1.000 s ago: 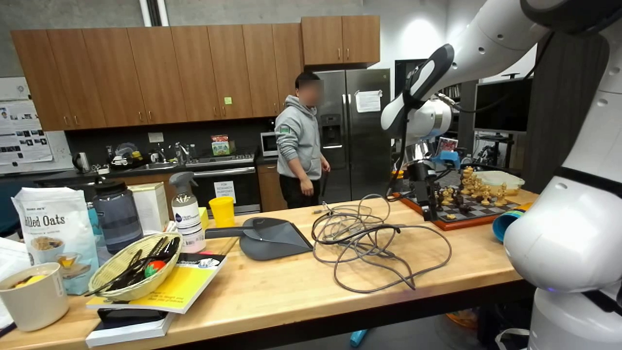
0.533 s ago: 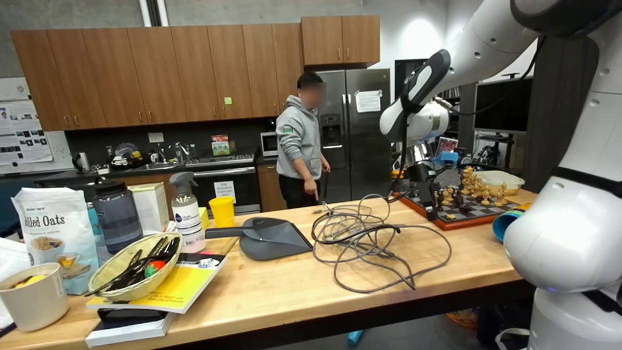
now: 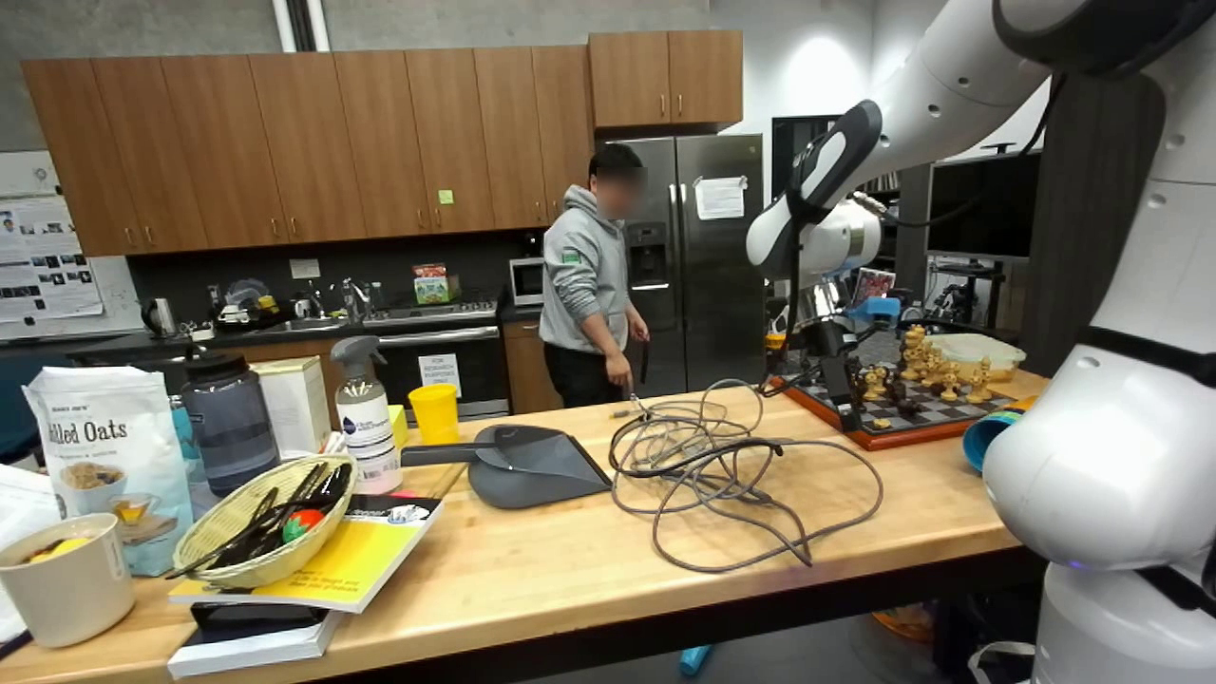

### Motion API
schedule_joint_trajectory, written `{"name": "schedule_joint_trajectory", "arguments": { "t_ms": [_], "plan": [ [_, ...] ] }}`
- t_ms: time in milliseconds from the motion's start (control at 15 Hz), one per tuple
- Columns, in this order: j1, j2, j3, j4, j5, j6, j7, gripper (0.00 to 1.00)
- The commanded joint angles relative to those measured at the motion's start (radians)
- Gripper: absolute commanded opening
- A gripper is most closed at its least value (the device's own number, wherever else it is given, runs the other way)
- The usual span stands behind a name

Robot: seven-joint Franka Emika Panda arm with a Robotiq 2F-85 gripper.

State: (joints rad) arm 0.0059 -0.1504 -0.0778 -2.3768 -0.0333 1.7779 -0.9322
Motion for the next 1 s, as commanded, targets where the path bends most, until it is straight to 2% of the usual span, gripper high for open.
{"name": "schedule_joint_trajectory", "arguments": {
  "t_ms": [0,933],
  "plan": [
    [-0.013,-0.004,-0.002,0.007,-0.026,0.002,-0.010,1.00],
    [-0.012,-0.002,0.004,-0.030,-0.026,0.040,-0.015,1.00]
  ]
}}
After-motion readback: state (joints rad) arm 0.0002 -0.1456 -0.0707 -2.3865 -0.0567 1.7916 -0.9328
